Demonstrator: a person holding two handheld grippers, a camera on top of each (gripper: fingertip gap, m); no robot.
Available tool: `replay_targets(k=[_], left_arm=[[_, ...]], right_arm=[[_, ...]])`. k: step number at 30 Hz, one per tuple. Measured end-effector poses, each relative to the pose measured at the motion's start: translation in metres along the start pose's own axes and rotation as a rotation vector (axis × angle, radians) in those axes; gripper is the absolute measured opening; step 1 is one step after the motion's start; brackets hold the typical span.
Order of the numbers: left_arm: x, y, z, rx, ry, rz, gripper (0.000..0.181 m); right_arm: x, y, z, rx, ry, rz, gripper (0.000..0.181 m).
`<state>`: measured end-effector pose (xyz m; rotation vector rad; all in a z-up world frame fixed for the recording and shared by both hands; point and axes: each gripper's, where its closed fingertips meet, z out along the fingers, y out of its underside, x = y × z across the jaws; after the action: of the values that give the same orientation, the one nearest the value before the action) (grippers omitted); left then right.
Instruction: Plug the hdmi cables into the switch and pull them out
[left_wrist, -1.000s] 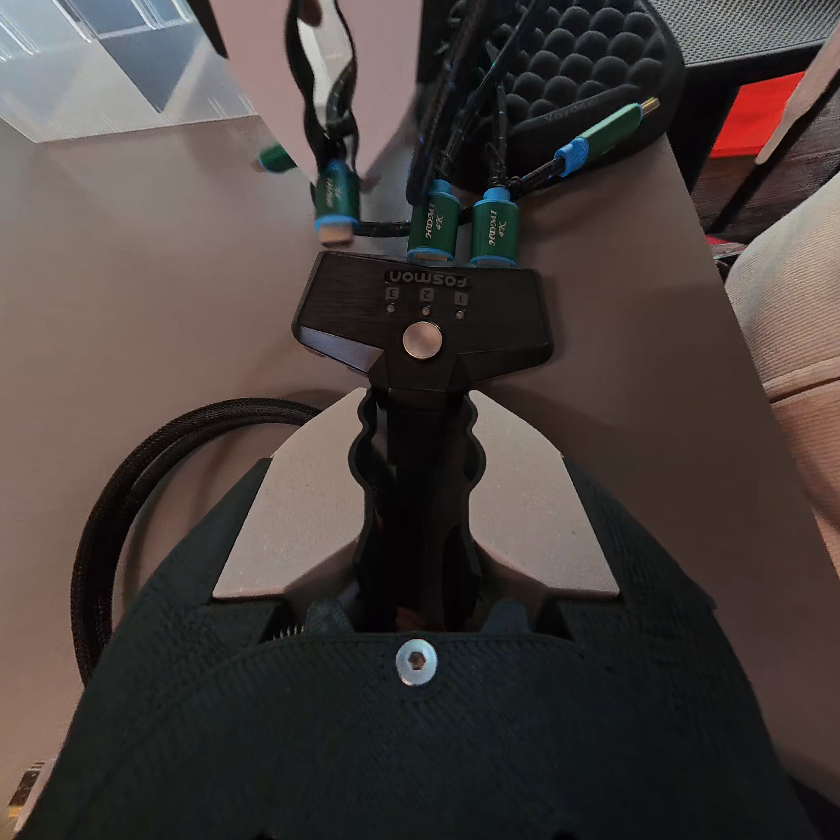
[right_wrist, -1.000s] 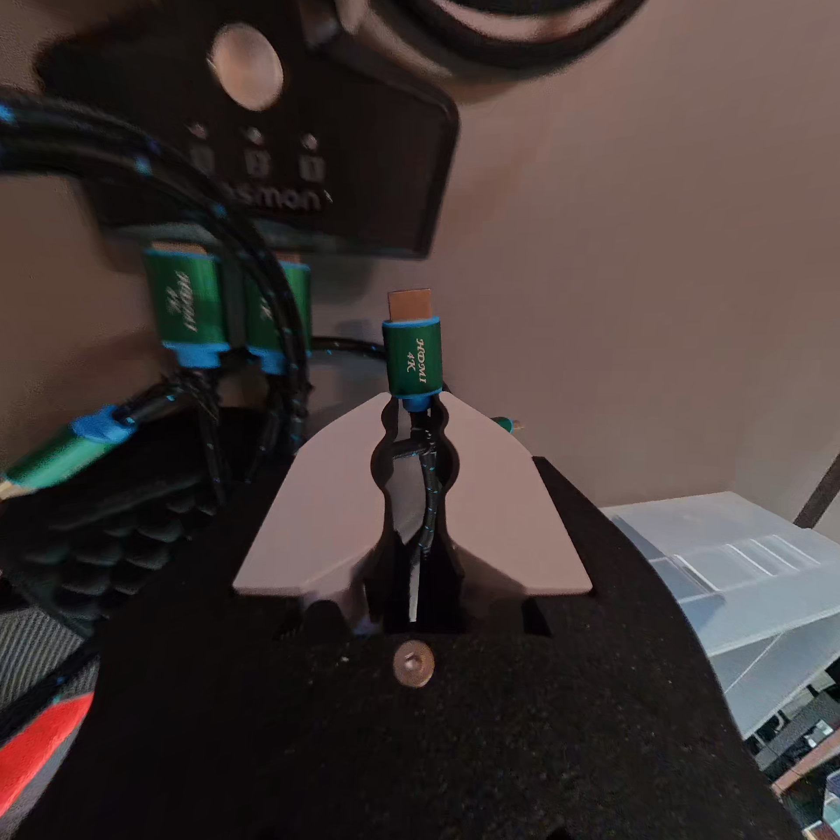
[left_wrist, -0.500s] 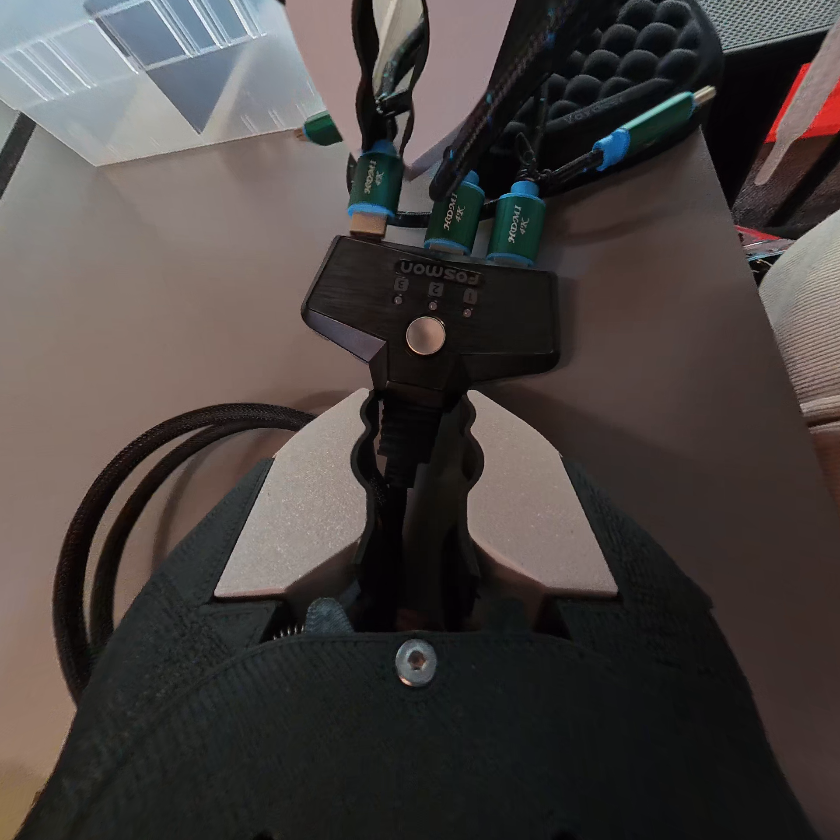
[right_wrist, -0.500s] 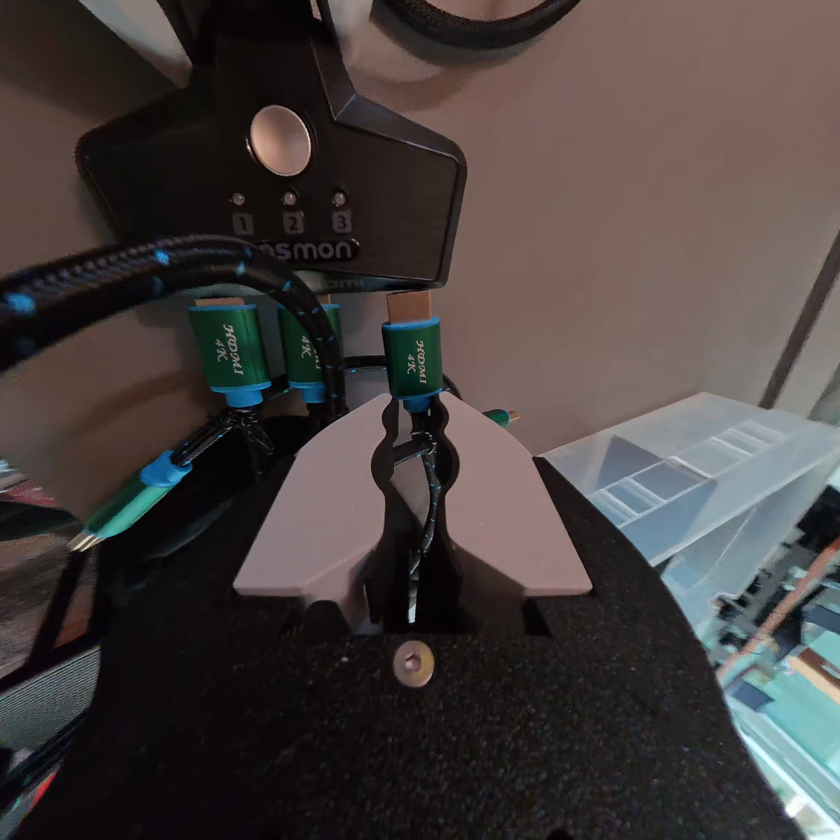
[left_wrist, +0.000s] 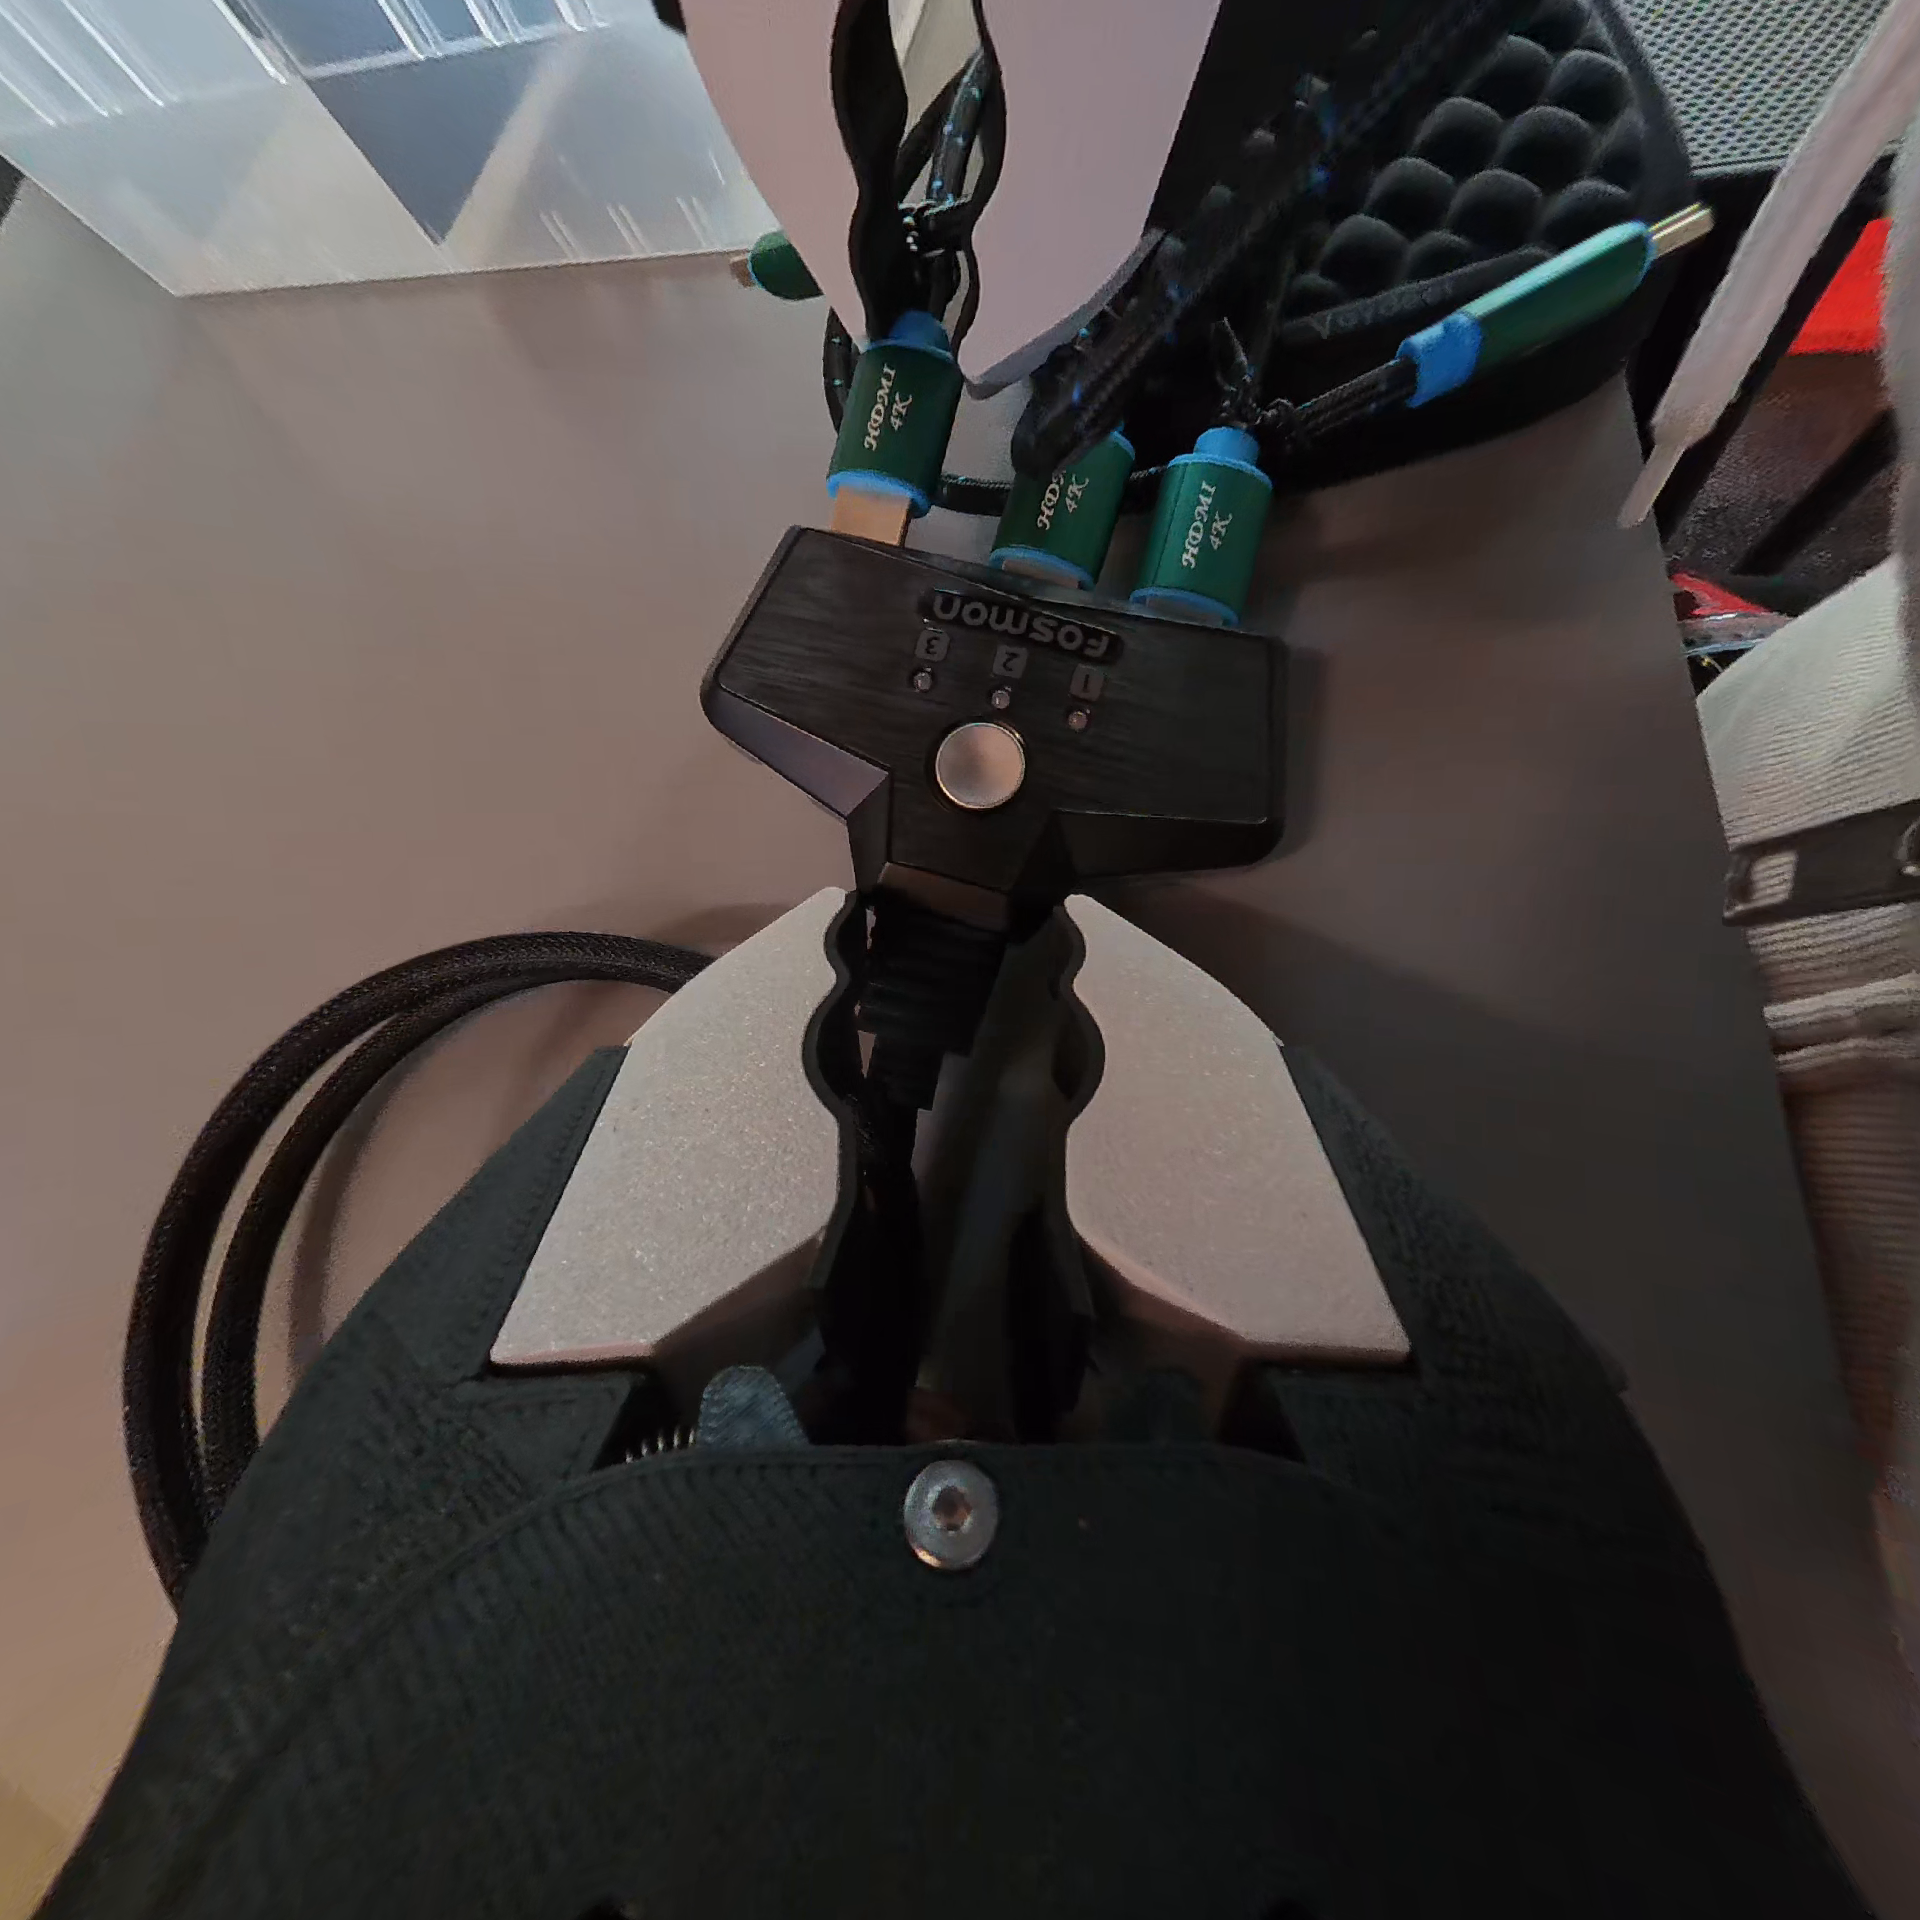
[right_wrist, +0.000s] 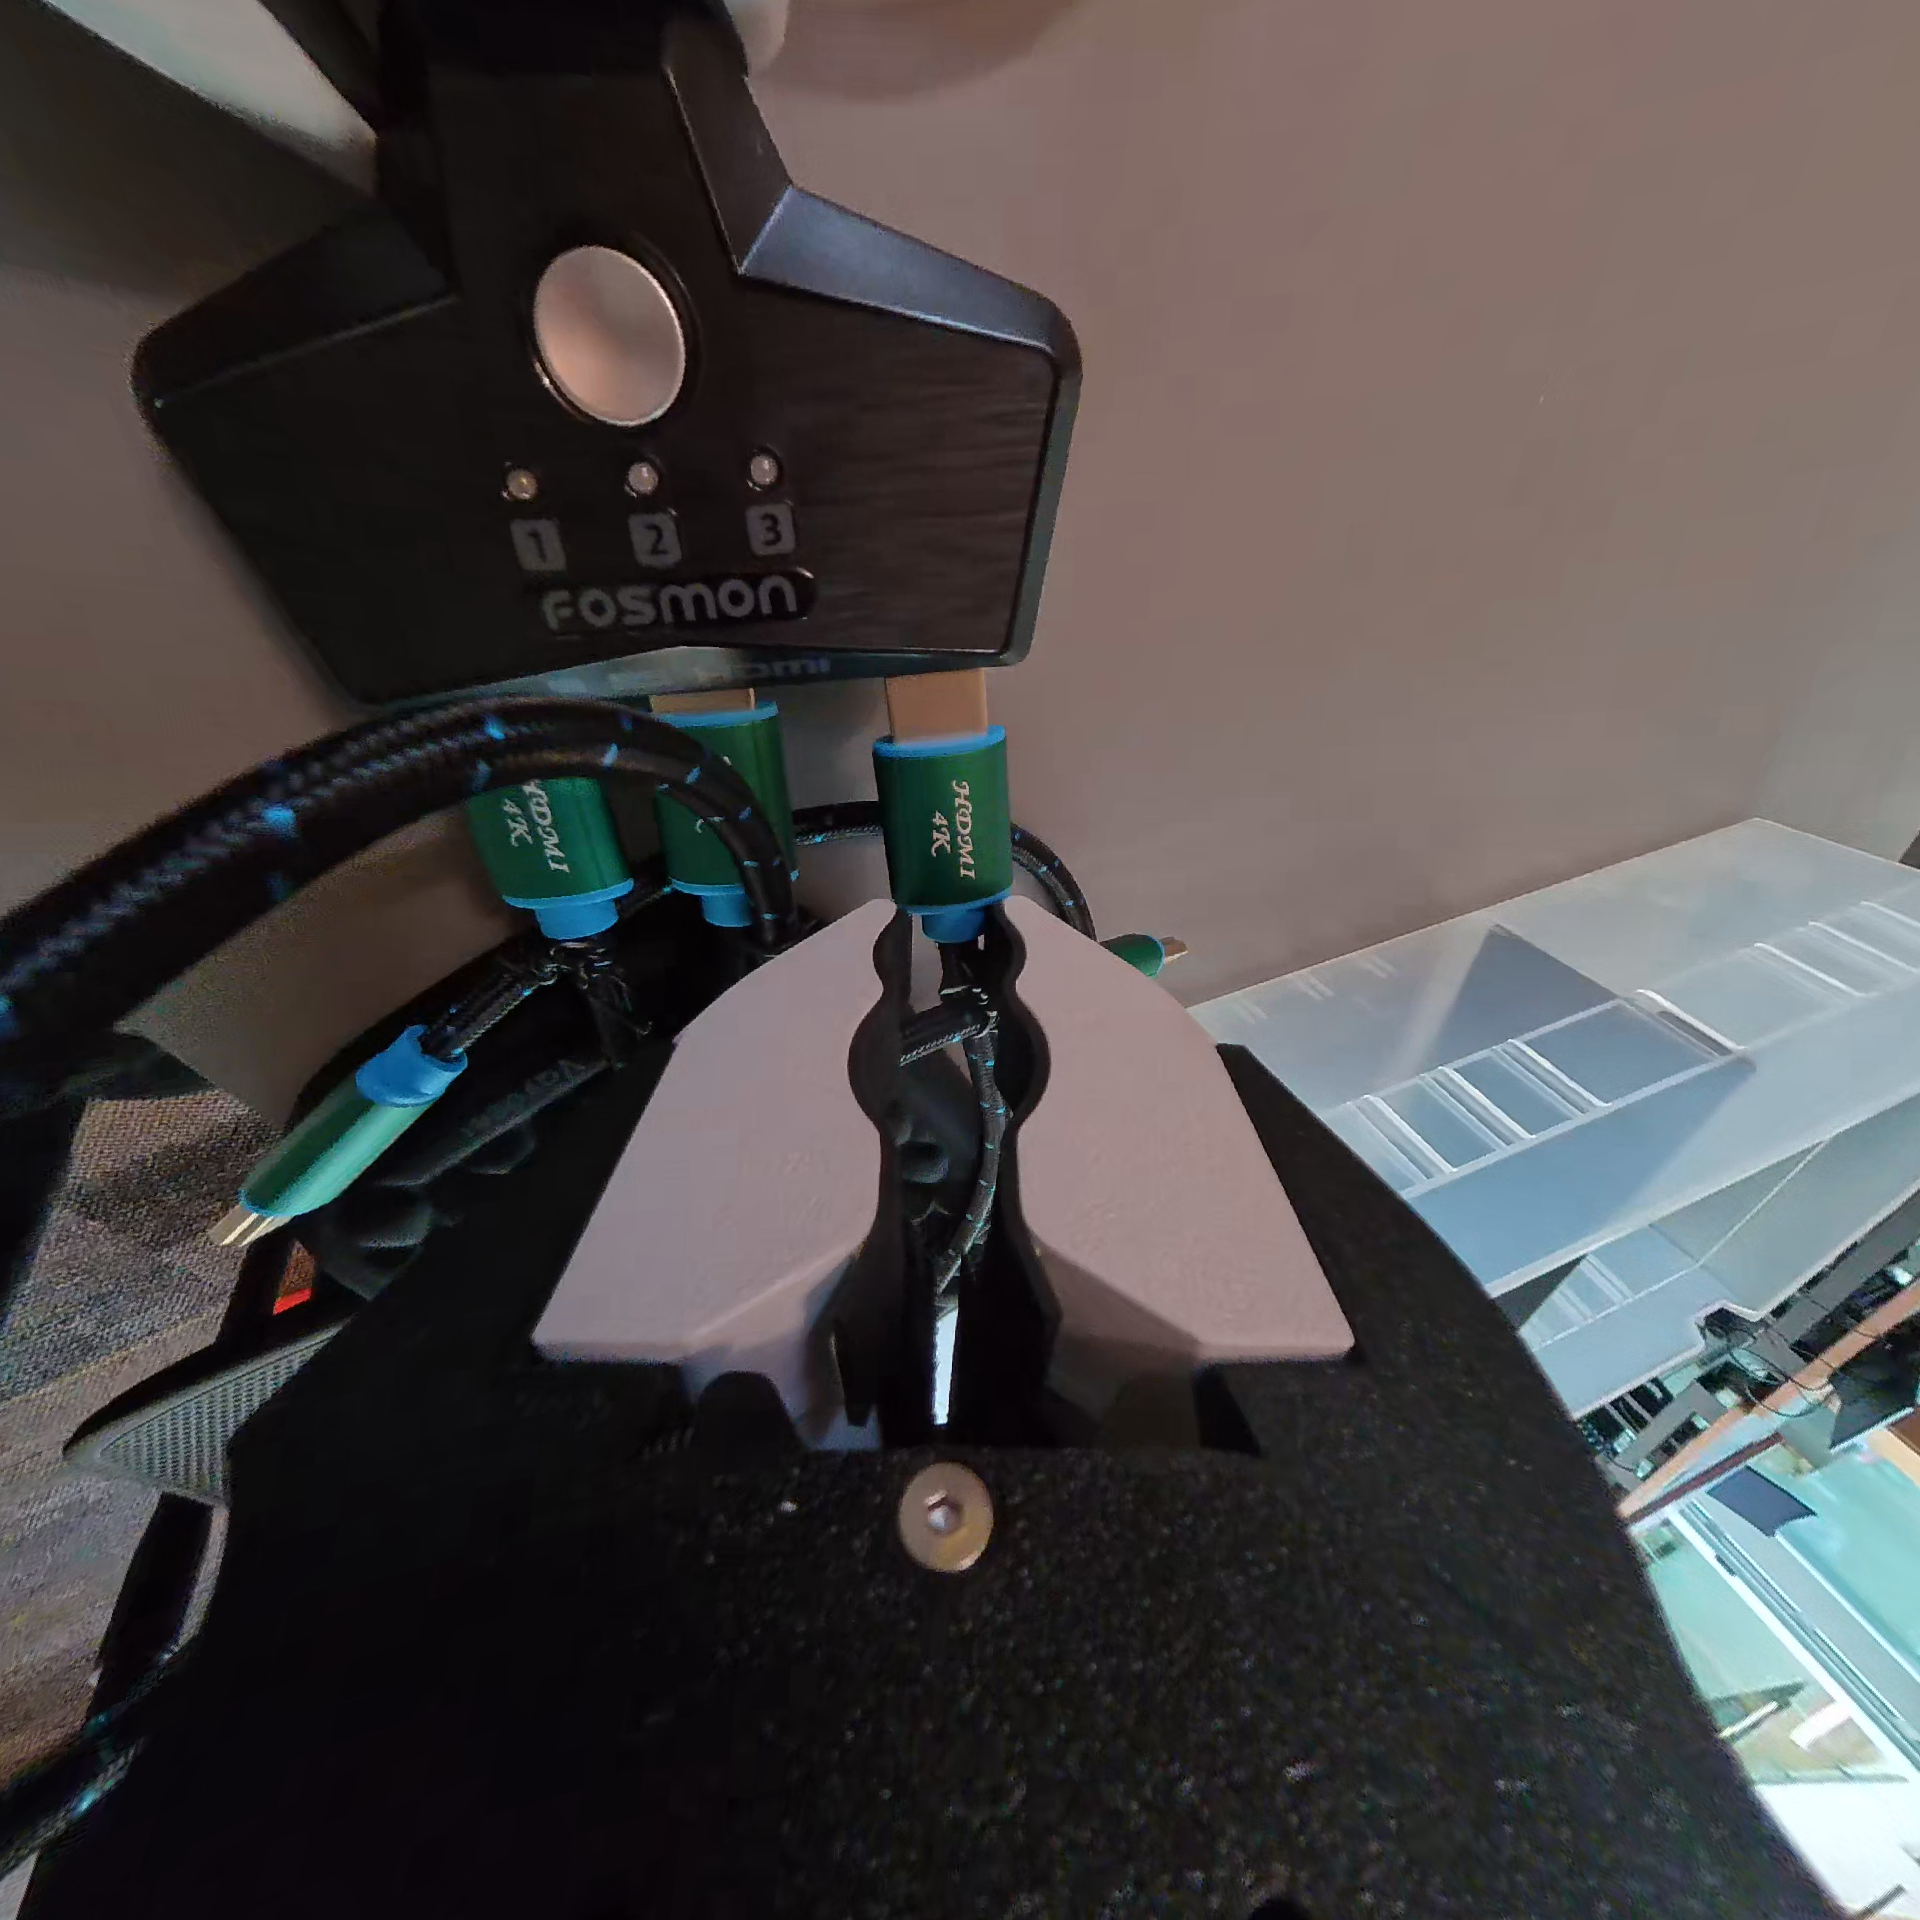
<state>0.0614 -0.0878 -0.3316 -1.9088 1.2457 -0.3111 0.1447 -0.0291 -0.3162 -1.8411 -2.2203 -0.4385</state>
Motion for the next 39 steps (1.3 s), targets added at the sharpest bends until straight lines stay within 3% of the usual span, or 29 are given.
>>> replay_targets(k=[1, 12, 21, 33, 36, 39], left_arm=[[0.002, 0.000, 0.001, -0.005, 0.006, -0.012, 0.033], [0.008, -0.002, 0.003, -0.030, -0.001, -0.128, 0.032], [0.006, -0.002, 0.004, -0.026, -0.023, -0.151, 0.032], [0.010, -0.002, 0.007, -0.019, 0.034, -0.212, 0.032], [0.011, -0.002, 0.007, -0.020, 0.056, -0.229, 0.032], [0.011, -0.002, 0.007, -0.019, 0.053, -0.226, 0.032]], right_arm=[[-0.001, 0.001, 0.000, -0.006, -0.005, -0.008, 0.014], [-0.003, 0.000, 0.002, -0.039, -0.057, -0.200, 0.013], [0.000, -0.006, 0.006, 0.005, -0.082, -0.145, 0.013], [-0.003, -0.012, 0.007, 0.022, -0.034, -0.331, 0.013], [0.000, -0.013, 0.010, -0.014, 0.043, -0.406, 0.013], [0.005, -0.015, 0.017, -0.022, 0.059, -0.341, 0.013]])
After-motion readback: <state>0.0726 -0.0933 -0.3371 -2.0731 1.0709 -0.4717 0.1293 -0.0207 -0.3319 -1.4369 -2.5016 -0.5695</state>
